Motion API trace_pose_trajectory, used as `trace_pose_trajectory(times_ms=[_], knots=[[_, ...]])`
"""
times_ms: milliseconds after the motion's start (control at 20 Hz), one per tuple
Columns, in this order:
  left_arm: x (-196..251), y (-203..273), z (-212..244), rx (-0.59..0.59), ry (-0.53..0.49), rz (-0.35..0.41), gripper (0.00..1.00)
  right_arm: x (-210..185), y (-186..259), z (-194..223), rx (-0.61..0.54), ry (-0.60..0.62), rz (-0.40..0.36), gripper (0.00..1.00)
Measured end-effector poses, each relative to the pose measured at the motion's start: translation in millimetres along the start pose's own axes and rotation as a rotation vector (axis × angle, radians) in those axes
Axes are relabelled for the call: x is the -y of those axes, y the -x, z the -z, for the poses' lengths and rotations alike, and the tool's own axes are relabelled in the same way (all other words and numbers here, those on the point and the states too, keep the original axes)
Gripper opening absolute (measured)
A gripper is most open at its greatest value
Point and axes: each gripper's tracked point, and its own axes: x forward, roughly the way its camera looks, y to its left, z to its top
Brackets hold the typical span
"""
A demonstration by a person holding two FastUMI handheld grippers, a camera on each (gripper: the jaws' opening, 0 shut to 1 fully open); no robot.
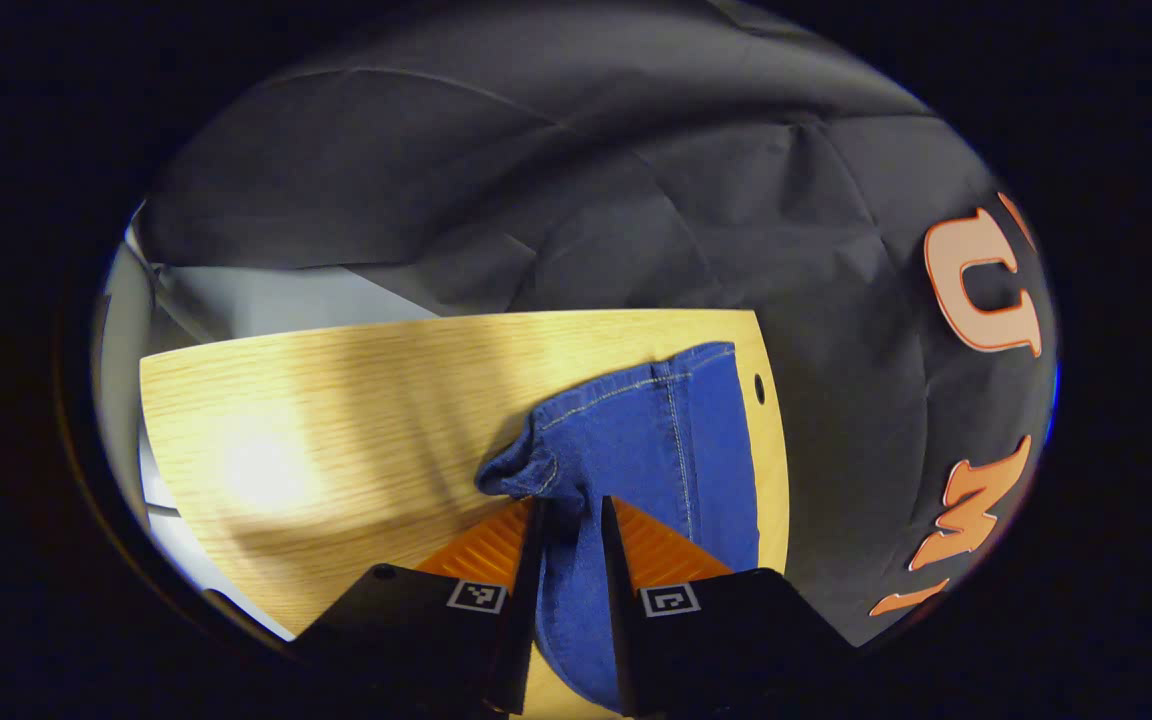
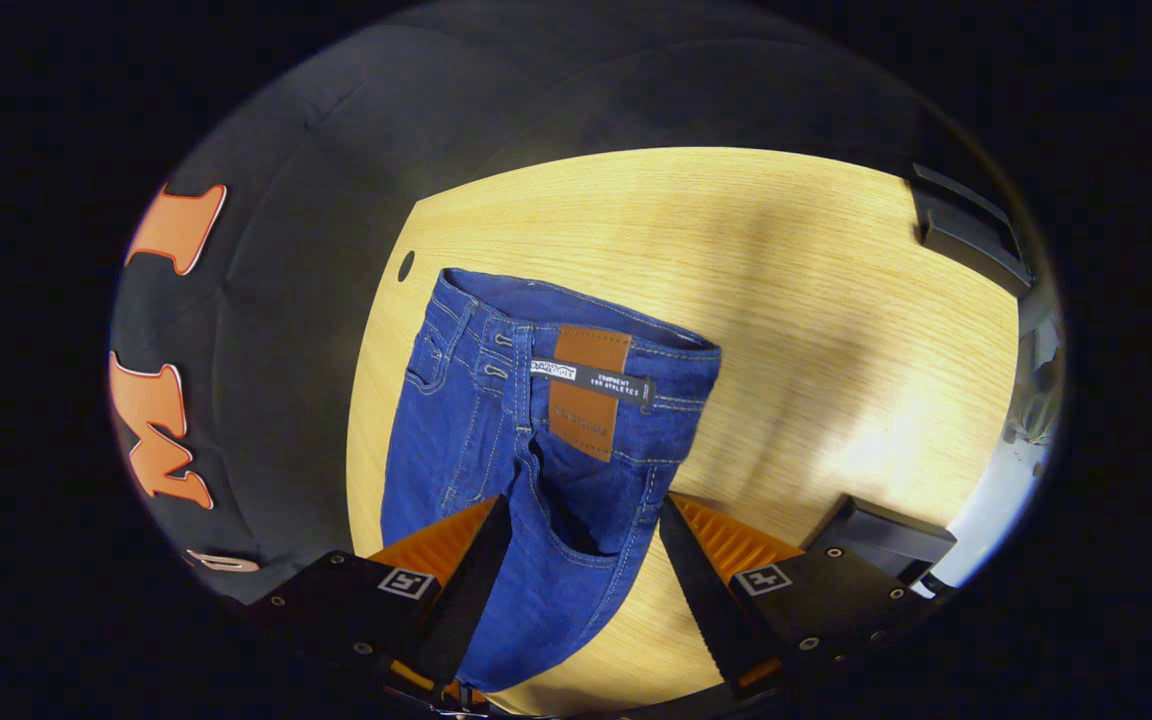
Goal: Grasp the waist and the cuffs of the jeans and fold them to make the two legs overlap; first hold the waist and fold one-third of the jeans toward the cuffs, then hold the cuffs and fold the remaining one-third in the same direction to finish folding.
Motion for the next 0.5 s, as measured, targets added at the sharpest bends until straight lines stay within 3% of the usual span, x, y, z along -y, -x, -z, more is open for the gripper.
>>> trace_pose_trajectory(times_ms=[100, 150, 200, 350, 450, 500], knots=[[6.1, -4.9, 2.5, -0.014, -0.019, 0.006, 0.35, -5.7, -9.3, -0.2, -0.007, -0.039, -0.017, 0.91], [9.2, -7.1, 2.9, -0.016, -0.024, 0.008, 0.35, -3.7, -12.6, -1.0, -0.004, -0.044, -0.004, 0.80], [4.4, -14.5, -1.2, -0.010, -0.035, -0.017, 0.35, -1.9, -14.7, -0.3, -0.004, -0.039, 0.008, 0.75], [6.7, -14.6, 1.6, -0.007, 0.015, -0.028, 0.07, 12.4, -13.5, 0.7, 0.002, -0.028, 0.054, 0.53], [5.8, -17.5, 2.1, -0.007, 0.001, -0.034, 0.07, 8.7, -18.7, 5.0, -0.010, -0.079, 0.047, 0.29], [5.5, -17.6, 2.0, -0.007, -0.006, -0.044, 0.07, 13.3, -20.9, 4.5, -0.013, -0.096, 0.059, 0.29]])
